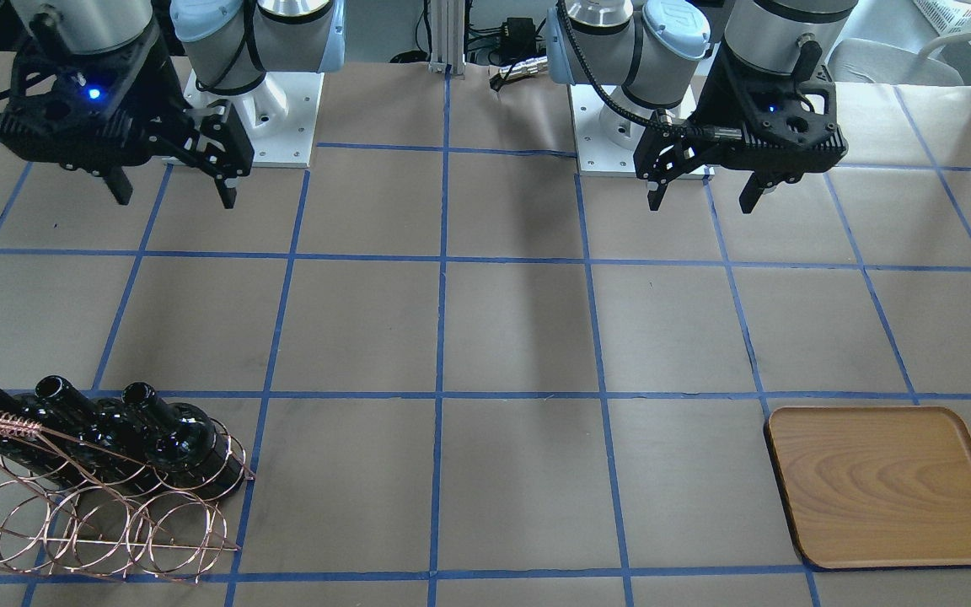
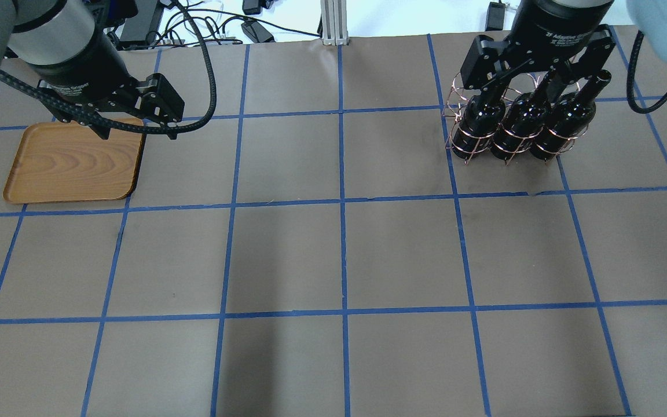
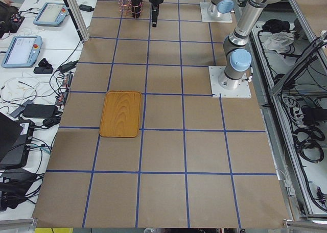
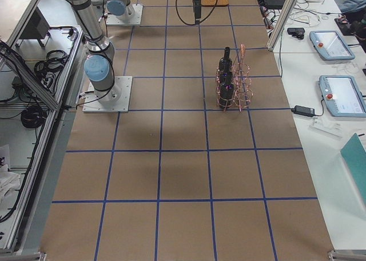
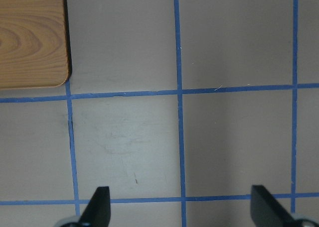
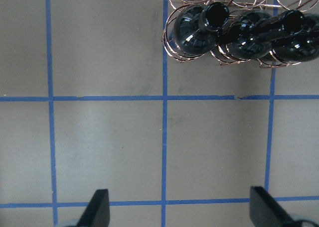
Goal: Take wine from basket and place on tray
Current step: 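Lower the right gripper onto the nearest dark wine bottle in the copper rack, then grasp the bottle neck with the right gripper and lift it from the rack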
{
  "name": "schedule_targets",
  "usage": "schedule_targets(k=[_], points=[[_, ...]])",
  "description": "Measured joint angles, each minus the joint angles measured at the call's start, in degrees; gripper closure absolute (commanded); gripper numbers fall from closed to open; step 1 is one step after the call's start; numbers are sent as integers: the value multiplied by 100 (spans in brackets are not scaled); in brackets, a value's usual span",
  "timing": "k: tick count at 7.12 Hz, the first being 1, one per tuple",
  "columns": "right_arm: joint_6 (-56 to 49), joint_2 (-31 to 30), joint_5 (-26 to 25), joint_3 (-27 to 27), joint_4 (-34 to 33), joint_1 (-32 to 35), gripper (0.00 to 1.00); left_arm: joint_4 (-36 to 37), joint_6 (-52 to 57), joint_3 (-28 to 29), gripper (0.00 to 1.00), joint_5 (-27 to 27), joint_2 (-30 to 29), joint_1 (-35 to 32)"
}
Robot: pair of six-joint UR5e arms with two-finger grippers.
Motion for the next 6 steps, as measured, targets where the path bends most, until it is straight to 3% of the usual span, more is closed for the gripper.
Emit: schedule_targets(k=[3,6], points=[[-975,953,-67,-487,-444,-707,0,-6,38,-21,0,19,-8,33],[-1325,1573,-81,-481,-947,-868,3,-6,51,-50,0,11,-13,35]])
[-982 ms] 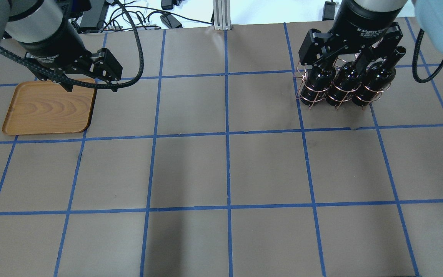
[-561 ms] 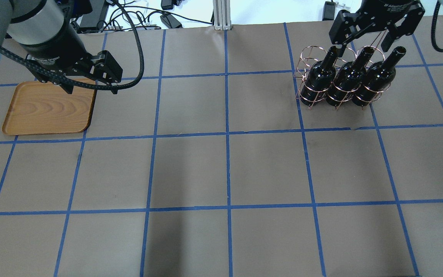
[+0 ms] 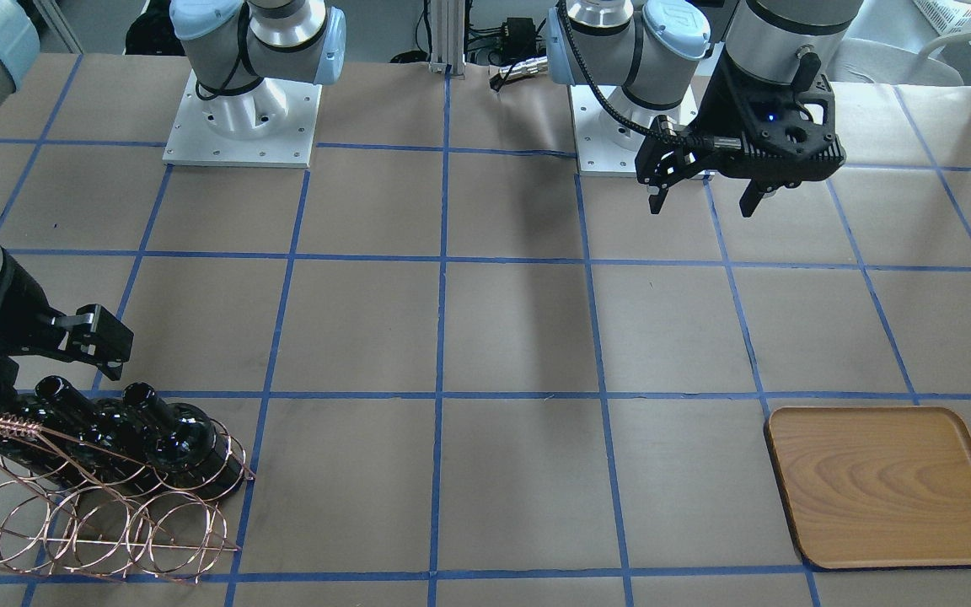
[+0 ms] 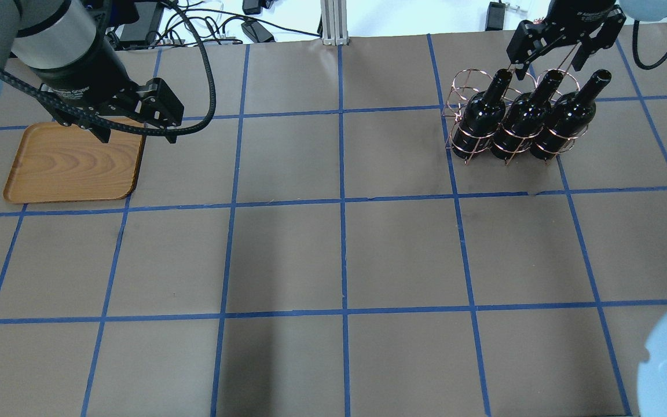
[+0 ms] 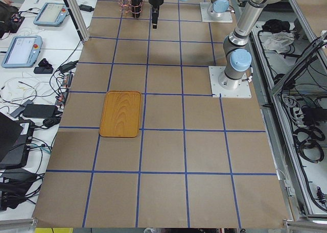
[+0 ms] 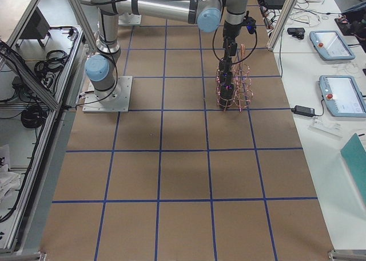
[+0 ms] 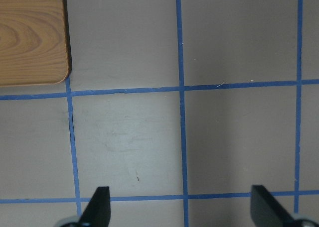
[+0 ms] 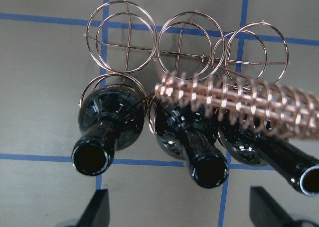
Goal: Take wine from basket and place on tray
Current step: 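Grasp the bottle neck with the right gripper and lift it from the rack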
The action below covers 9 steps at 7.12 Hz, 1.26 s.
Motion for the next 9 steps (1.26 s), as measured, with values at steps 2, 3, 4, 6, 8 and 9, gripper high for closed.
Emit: schedule_targets(k=[2,3,4,6,8,9], points=[[-133,174,2,14,-148,-100,25,0,4,-4,0,16,3,5],[-153,216,11,24,-187,-126,47,0,4,-6,0,19,2,5],[-160,230,15,34,-202,-141,67,0,5,-8,0,17,-1,6],[-167,237,10,40,-185,-149,87,0,7,-9,0,16,-4,6],[-162,220,18,37,-146,-152,89,0,12,-12,0,26,-5,6],[-156,136,58,-1,-126,-154,89,0,13,-15,0,23,-5,6]])
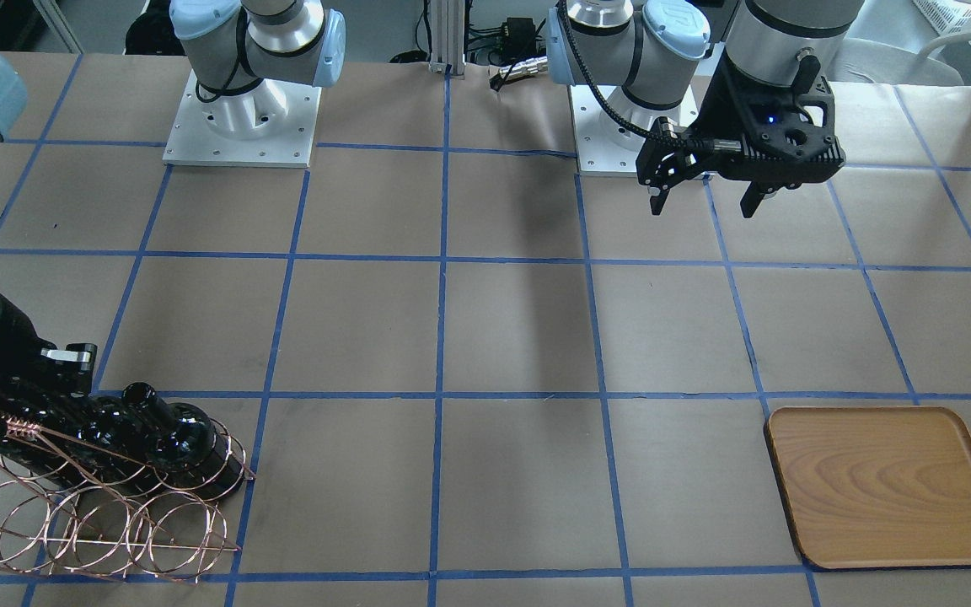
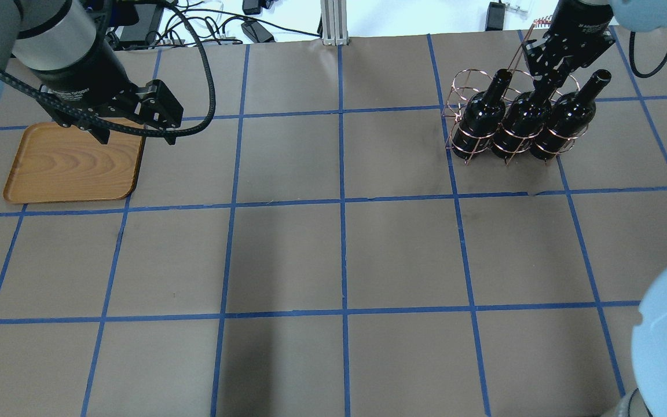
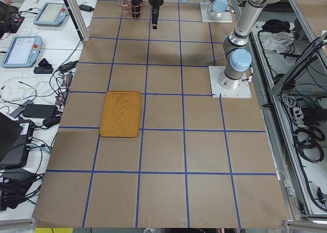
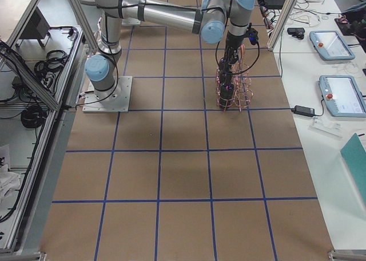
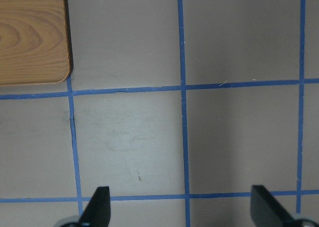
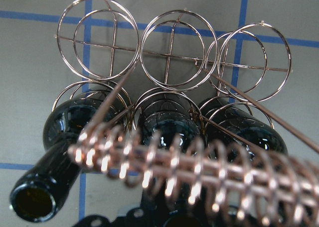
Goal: Take wine from basket and place on tray
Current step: 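Grasp the bottle neck with the right gripper and lift it from the rack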
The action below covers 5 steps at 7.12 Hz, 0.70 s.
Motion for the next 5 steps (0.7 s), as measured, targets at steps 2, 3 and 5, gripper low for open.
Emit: schedule_targets(k=[2,3,5], points=[[9,-511,134,-93,321,-6,89,0,0,-2,0,-5,0,0],[9,-858,135,-137,652,-5,89,0,0,-3,0,-2,0,0],[52,-1482,81,-187,1545,20,92,0,0,-3,0,0,0,0]])
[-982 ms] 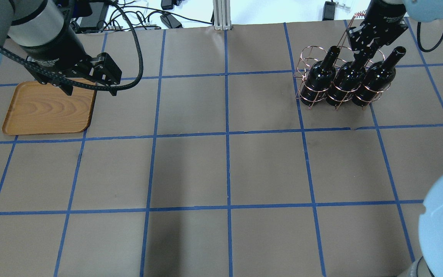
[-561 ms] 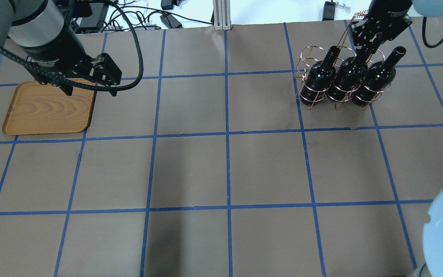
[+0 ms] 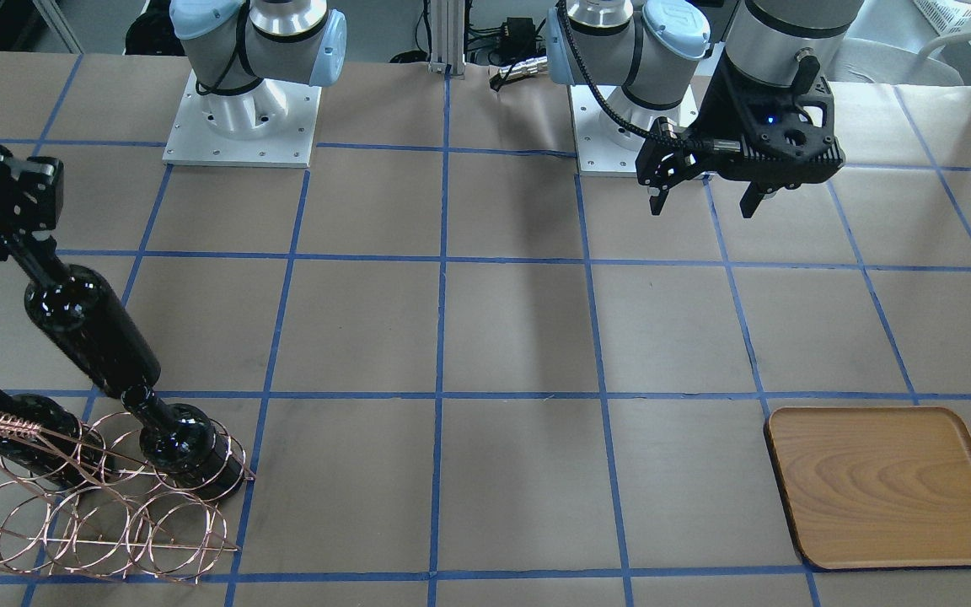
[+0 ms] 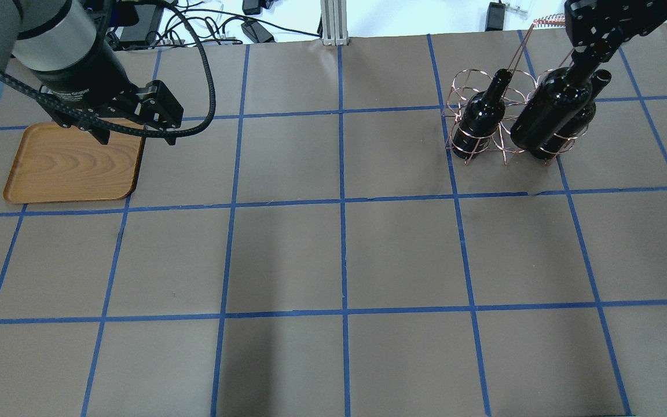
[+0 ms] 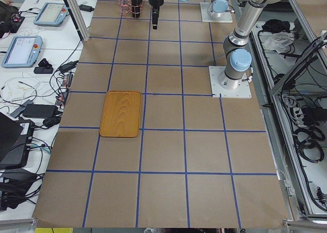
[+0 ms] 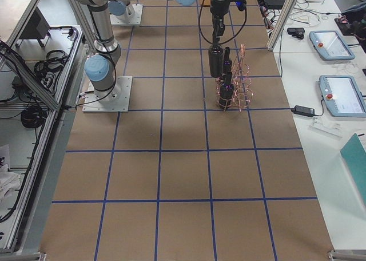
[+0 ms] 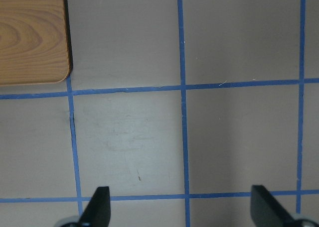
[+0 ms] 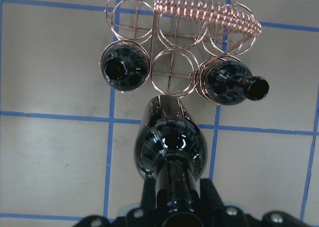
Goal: Take wine from basket and place on tray
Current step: 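Grasp the bottle neck with the right gripper and lift it from the rack, then carry the bottle with the right gripper toward the table center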
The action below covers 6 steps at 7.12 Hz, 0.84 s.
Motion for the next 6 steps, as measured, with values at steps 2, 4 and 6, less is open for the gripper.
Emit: schedule_targets(k=[2,4,6], points=[[490,-273,79,174,657,145,93,0,2,-4,0,6,0,0],[1401,-190,213,461,477,643,94,6,8,-3,0,5,0,0],[2734,134,361,558,21,1551,95,8,9,-8,0,3,-5,0]])
